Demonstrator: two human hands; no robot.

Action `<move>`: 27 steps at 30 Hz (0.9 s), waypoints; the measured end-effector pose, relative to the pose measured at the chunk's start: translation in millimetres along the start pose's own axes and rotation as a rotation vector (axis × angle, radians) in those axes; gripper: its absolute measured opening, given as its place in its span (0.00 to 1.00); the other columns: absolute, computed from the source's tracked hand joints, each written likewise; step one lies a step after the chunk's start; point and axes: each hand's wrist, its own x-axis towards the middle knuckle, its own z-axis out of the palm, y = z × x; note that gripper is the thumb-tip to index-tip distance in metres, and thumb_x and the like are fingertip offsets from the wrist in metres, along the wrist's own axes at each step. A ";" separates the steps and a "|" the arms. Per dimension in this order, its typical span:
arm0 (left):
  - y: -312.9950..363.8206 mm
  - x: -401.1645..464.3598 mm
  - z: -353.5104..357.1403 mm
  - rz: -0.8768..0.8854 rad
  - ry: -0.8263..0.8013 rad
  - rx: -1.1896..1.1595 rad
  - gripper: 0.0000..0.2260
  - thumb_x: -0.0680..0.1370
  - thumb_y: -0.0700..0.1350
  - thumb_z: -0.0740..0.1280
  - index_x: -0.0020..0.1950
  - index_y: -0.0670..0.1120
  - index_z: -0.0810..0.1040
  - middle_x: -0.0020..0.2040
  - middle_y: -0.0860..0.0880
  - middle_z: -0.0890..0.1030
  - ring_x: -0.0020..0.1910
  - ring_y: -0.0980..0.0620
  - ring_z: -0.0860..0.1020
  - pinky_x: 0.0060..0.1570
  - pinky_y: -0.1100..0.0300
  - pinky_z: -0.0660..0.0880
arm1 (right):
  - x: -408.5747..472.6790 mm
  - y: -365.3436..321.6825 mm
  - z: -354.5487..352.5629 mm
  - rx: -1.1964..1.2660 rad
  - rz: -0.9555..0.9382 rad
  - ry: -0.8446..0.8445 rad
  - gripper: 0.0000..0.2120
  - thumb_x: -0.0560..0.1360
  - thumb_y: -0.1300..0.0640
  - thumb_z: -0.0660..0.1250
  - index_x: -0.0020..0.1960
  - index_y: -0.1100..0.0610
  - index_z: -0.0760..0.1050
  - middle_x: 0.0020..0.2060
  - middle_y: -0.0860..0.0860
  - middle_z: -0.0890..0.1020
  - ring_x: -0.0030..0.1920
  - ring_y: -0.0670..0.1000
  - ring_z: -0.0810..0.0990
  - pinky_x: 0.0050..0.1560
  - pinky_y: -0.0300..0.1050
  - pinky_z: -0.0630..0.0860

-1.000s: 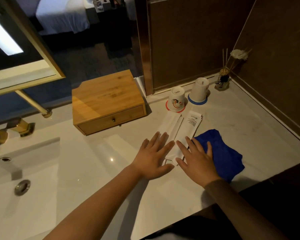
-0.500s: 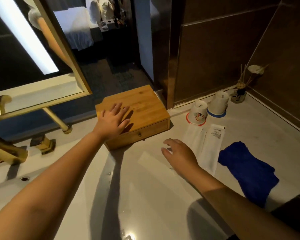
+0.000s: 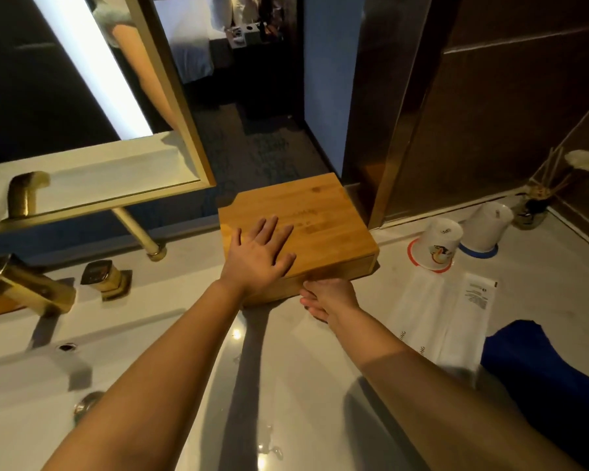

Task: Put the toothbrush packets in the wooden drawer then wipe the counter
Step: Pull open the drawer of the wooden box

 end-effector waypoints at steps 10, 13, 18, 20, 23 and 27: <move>-1.6 0.7 -1.7 0.007 -0.003 -0.015 0.29 0.76 0.64 0.44 0.76 0.59 0.50 0.79 0.51 0.49 0.77 0.49 0.47 0.72 0.39 0.45 | -2.2 35.9 -13.9 0.109 -0.076 -0.067 0.04 0.75 0.59 0.66 0.42 0.57 0.74 0.40 0.55 0.81 0.46 0.54 0.83 0.52 0.49 0.79; -0.8 0.3 -3.6 0.000 -0.012 -0.025 0.29 0.75 0.64 0.44 0.75 0.59 0.50 0.79 0.51 0.49 0.77 0.49 0.47 0.72 0.40 0.44 | -13.8 55.3 -23.1 0.147 -0.074 -0.069 0.05 0.75 0.61 0.66 0.40 0.57 0.74 0.38 0.56 0.81 0.45 0.54 0.82 0.52 0.49 0.79; 0.1 0.2 -4.8 -0.011 -0.025 -0.022 0.29 0.75 0.65 0.44 0.75 0.59 0.49 0.79 0.51 0.49 0.77 0.49 0.47 0.72 0.40 0.44 | -35.2 88.4 -39.4 0.153 -0.091 -0.063 0.05 0.74 0.61 0.66 0.39 0.57 0.75 0.35 0.54 0.81 0.43 0.53 0.82 0.54 0.50 0.79; 0.6 0.3 -4.9 -0.013 -0.035 -0.016 0.29 0.75 0.65 0.44 0.75 0.59 0.49 0.79 0.51 0.49 0.77 0.49 0.46 0.73 0.40 0.43 | -43.3 101.9 -47.3 0.121 -0.097 -0.067 0.04 0.74 0.60 0.67 0.40 0.56 0.76 0.35 0.52 0.82 0.45 0.53 0.83 0.56 0.52 0.78; 2.2 -0.5 -5.3 -0.014 -0.035 -0.015 0.29 0.75 0.65 0.44 0.76 0.59 0.49 0.79 0.51 0.49 0.77 0.49 0.47 0.73 0.40 0.44 | -55.3 118.7 -59.1 0.098 -0.140 -0.079 0.04 0.74 0.57 0.67 0.40 0.54 0.77 0.33 0.49 0.84 0.45 0.53 0.84 0.56 0.54 0.78; 2.0 -1.1 -5.1 -0.016 -0.026 -0.016 0.29 0.75 0.65 0.45 0.75 0.59 0.51 0.79 0.50 0.50 0.77 0.49 0.48 0.72 0.40 0.44 | -66.4 127.5 -67.5 0.060 -0.174 -0.089 0.04 0.74 0.56 0.67 0.41 0.53 0.78 0.34 0.48 0.84 0.46 0.53 0.84 0.56 0.54 0.78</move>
